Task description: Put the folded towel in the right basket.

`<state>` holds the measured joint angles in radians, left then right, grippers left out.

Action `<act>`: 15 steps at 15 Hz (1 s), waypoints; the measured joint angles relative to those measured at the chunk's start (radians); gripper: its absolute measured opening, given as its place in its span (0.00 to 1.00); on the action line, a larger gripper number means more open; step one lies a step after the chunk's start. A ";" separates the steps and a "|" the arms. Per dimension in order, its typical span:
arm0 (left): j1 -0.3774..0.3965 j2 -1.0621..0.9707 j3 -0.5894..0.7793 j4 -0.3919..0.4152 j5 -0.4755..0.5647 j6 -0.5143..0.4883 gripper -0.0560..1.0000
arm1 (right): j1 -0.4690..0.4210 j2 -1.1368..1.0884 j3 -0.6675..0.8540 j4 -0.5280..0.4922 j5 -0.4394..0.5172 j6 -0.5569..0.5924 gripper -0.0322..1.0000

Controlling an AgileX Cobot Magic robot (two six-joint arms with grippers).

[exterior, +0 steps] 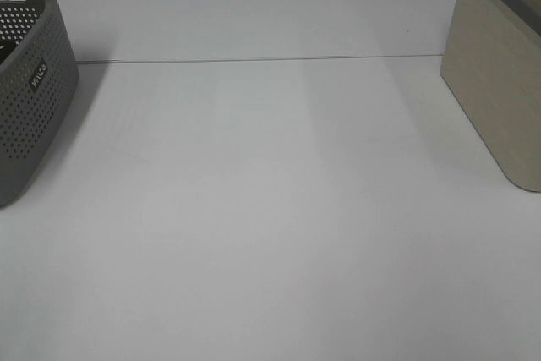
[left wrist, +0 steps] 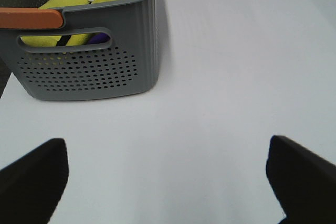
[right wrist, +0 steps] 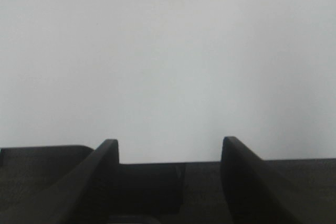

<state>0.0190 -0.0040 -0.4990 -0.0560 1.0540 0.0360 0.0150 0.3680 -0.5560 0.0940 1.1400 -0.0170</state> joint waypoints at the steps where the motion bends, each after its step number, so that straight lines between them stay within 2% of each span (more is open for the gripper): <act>1: 0.000 0.000 0.000 0.000 0.000 0.000 0.97 | 0.000 -0.064 0.019 -0.006 -0.016 -0.007 0.57; 7: 0.000 0.000 0.000 0.000 0.000 0.000 0.97 | 0.000 -0.292 0.045 -0.007 -0.071 -0.042 0.57; 15: 0.000 0.000 0.000 0.000 0.000 0.000 0.97 | 0.000 -0.292 0.045 -0.007 -0.072 -0.042 0.57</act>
<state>0.0190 -0.0040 -0.4990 -0.0560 1.0540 0.0360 0.0150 0.0760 -0.5110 0.0870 1.0680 -0.0590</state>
